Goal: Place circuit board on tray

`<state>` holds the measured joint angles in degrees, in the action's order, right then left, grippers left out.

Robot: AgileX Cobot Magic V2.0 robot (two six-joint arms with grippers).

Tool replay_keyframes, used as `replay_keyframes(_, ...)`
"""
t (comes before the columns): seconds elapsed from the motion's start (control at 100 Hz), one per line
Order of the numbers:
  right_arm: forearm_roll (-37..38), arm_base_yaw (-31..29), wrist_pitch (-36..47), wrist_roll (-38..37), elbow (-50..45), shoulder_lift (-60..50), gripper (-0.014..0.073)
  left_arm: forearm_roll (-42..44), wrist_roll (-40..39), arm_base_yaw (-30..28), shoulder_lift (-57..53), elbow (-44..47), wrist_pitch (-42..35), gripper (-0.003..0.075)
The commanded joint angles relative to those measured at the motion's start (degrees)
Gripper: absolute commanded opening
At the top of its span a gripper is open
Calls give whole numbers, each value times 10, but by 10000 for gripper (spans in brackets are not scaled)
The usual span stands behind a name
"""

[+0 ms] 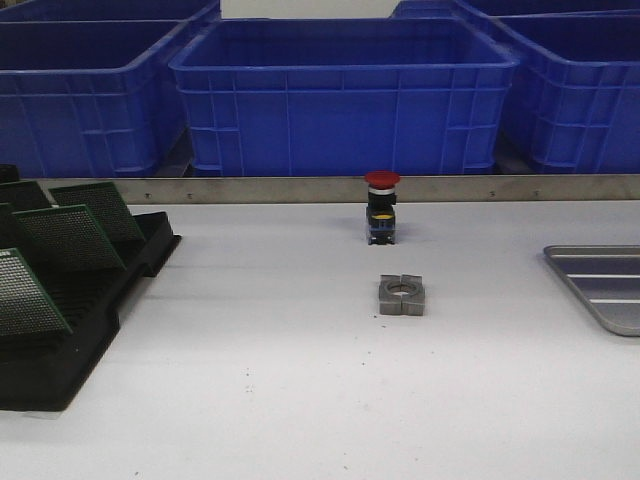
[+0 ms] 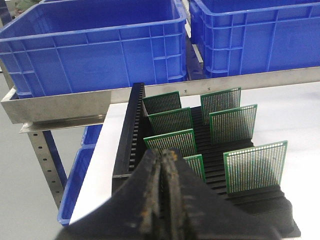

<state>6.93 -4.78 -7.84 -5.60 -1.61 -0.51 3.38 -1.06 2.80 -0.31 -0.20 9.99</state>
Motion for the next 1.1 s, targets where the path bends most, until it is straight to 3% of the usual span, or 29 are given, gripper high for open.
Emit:
replay_keyframes(0.0, 6, -3, 46, 0, -1, -12, -60, 1, -4, -2, -18, 16, -49, -17)
replay_keyframes(0.43, 6, -3, 46, 0, -1, -12, -60, 2, -4, -2, -18, 4, -139, -17)
replay_keyframes(0.73, 6, -3, 46, 0, -1, -12, -60, 9, -4, -2, 13, -128, 33, -17)
replay_keyframes(1.02, 6, -3, 46, 0, -1, -12, -60, 21, 0, -2, 213, -280, 209, -15)
replay_keyframes(1.09, 6, -3, 46, 0, -1, -12, -60, 15, 32, -2, 261, -316, 233, 8)
